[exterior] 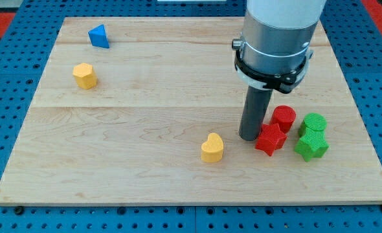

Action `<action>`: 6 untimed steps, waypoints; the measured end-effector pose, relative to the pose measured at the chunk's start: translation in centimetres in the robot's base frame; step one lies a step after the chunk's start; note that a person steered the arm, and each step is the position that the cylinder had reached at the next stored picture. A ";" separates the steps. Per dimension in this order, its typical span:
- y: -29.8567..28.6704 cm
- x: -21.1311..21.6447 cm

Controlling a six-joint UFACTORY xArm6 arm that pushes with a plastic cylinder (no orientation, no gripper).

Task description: Slightly touch the yellow heart

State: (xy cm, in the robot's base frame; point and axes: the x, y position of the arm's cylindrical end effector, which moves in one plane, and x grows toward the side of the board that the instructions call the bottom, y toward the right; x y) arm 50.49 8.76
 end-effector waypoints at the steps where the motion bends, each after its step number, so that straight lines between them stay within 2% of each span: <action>1: 0.0 -0.3; 6: -5.6 -0.2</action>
State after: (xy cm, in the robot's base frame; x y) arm 50.32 3.15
